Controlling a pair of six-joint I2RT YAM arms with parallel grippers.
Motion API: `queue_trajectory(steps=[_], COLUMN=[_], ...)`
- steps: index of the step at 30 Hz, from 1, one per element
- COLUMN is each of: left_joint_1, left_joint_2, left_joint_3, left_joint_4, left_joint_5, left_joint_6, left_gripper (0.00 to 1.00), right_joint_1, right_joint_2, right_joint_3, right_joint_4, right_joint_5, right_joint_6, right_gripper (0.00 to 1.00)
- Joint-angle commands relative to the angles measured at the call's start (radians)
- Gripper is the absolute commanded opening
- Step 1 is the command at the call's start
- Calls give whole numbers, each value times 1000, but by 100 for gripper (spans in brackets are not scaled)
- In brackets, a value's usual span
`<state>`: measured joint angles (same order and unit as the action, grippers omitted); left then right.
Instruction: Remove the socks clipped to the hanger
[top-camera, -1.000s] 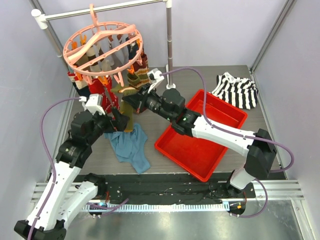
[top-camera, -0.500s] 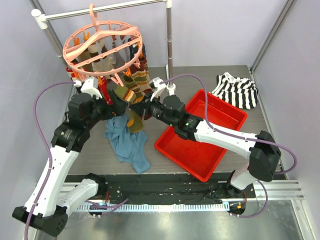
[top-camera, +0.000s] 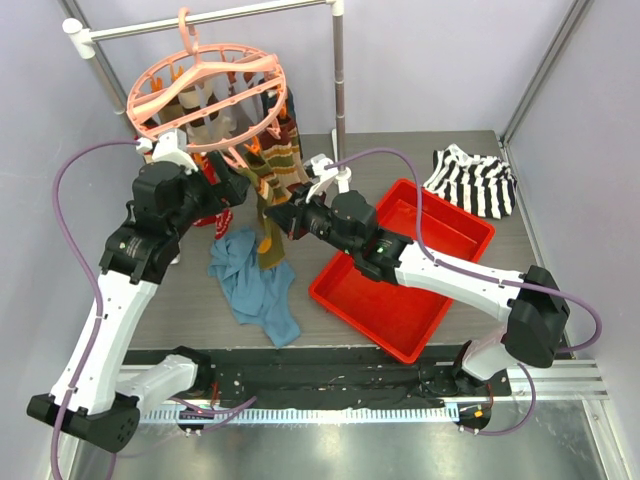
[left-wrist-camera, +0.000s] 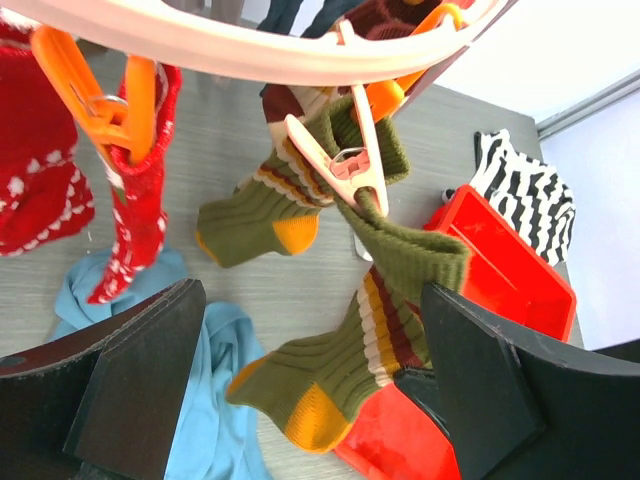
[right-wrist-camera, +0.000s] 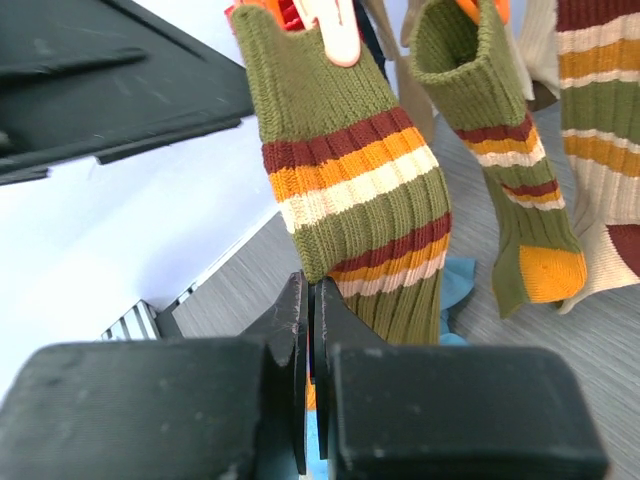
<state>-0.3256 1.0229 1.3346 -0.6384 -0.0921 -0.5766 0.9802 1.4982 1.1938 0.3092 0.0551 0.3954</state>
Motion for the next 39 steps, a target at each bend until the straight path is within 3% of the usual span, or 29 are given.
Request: queue_trajectory(steps=[1,10,20,39], left_joint_1=[-1,-1,-1,-1], left_joint_2=[-18,22,121,158], left_joint_3=[15,61,106,146], left_joint_4=[22,77,128,201], left_joint_5=[-37,-27,-1,28], left_joint_6=[-5,-29,-71,-40], left_gripper=[95,94,85,89], right_joint_1=[6,5,5,8], right_joint_2=[-32,-27,-35,-36], right_joint_3=[13,12,7,18], right_joint_4=[22,24,30,-15], right_joint_5=[45,-17,-40,-41], right_joint_6=[-27,-23,-6,-27], right_gripper=[1,1,1,1])
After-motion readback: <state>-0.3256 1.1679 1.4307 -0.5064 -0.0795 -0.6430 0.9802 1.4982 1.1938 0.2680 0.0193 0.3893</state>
